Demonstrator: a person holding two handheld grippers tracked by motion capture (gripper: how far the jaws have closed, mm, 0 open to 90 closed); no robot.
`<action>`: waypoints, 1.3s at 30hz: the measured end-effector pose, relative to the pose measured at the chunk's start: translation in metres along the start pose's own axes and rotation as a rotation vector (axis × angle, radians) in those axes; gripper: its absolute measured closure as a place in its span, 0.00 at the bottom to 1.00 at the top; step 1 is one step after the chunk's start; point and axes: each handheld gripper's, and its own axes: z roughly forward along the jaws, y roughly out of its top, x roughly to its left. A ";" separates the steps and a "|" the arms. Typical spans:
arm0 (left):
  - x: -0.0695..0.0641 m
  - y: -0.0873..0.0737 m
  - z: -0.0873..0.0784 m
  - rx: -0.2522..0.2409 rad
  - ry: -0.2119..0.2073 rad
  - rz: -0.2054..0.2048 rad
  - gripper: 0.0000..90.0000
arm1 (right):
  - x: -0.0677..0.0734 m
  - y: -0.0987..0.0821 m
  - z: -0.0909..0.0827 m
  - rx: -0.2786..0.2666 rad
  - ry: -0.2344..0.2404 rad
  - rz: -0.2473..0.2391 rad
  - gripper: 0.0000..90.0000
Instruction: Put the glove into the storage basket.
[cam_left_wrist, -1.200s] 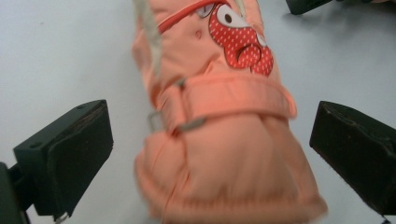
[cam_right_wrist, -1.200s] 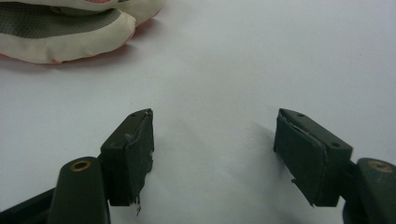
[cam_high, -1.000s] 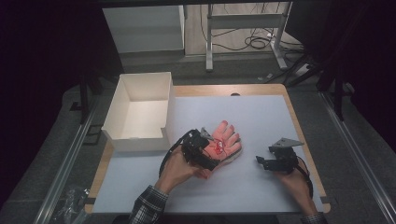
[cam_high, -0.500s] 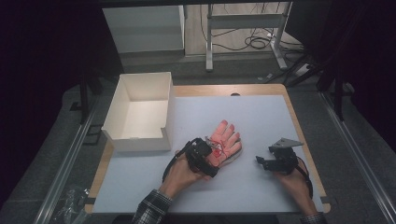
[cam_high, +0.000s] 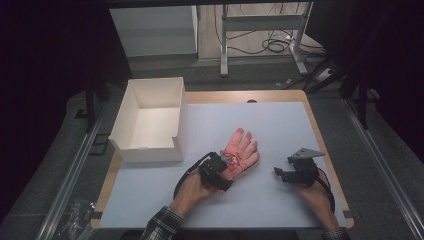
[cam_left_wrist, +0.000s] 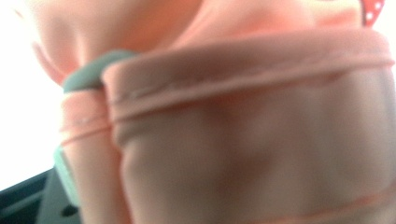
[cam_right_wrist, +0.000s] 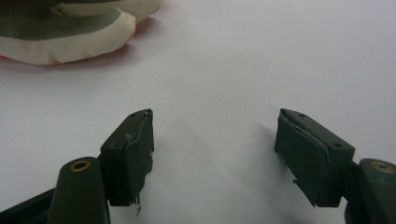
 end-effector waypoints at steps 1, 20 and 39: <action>0.002 -0.001 -0.001 -0.008 -0.014 -0.007 0.39 | 0.000 0.000 0.000 0.000 0.000 0.000 0.32; 0.017 0.010 -0.017 -0.034 -0.014 -0.051 0.44 | 0.000 0.000 0.000 0.000 0.000 -0.001 0.32; 0.052 0.040 -0.042 -0.040 0.057 -0.140 0.44 | 0.000 0.000 0.000 -0.001 -0.002 -0.002 0.32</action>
